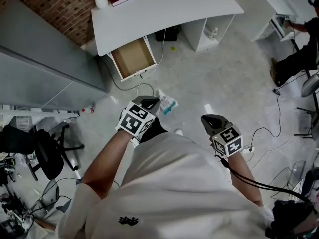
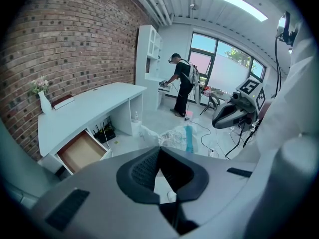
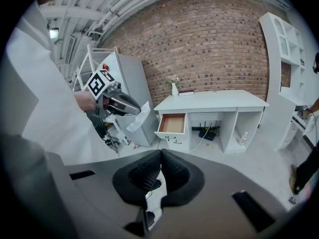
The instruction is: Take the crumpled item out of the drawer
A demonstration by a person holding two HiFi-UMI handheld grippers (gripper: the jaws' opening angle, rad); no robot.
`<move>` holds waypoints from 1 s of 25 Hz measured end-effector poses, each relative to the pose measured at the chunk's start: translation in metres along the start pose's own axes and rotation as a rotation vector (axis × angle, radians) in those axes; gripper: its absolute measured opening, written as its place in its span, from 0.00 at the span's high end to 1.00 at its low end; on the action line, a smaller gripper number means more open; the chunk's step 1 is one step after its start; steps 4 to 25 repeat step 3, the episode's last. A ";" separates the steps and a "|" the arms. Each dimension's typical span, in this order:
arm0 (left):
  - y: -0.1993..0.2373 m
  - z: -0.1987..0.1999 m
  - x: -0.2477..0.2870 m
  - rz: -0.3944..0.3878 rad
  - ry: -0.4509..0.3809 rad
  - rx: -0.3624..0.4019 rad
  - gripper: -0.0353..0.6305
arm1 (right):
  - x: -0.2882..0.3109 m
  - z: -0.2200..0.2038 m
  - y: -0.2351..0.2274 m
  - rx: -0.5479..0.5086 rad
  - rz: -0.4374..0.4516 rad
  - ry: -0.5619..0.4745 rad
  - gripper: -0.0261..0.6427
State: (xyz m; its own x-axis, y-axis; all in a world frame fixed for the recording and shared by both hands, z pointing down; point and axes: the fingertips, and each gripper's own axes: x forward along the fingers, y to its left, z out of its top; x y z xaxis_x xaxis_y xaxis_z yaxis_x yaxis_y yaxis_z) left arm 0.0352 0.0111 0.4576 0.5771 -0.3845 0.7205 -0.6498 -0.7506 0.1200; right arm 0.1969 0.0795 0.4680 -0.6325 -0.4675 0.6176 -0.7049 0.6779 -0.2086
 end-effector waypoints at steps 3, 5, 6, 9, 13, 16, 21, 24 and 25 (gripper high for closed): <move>0.005 0.002 0.005 -0.003 0.001 0.006 0.91 | 0.005 0.001 -0.004 0.000 -0.001 0.001 0.92; 0.005 0.002 0.005 -0.003 0.001 0.006 0.91 | 0.005 0.001 -0.004 0.000 -0.001 0.001 0.92; 0.005 0.002 0.005 -0.003 0.001 0.006 0.91 | 0.005 0.001 -0.004 0.000 -0.001 0.001 0.92; 0.005 0.002 0.005 -0.003 0.001 0.006 0.91 | 0.005 0.001 -0.004 0.000 -0.001 0.001 0.92; 0.005 0.002 0.005 -0.003 0.001 0.006 0.91 | 0.005 0.001 -0.004 0.000 -0.001 0.001 0.92; 0.005 0.002 0.005 -0.003 0.001 0.006 0.91 | 0.005 0.001 -0.004 0.000 -0.001 0.001 0.92; 0.005 0.002 0.005 -0.003 0.001 0.006 0.91 | 0.005 0.001 -0.004 0.000 -0.001 0.001 0.92; 0.005 0.002 0.005 -0.003 0.001 0.006 0.91 | 0.005 0.001 -0.004 0.000 -0.001 0.001 0.92; 0.005 0.002 0.005 -0.003 0.001 0.006 0.91 | 0.005 0.001 -0.004 0.000 -0.001 0.001 0.92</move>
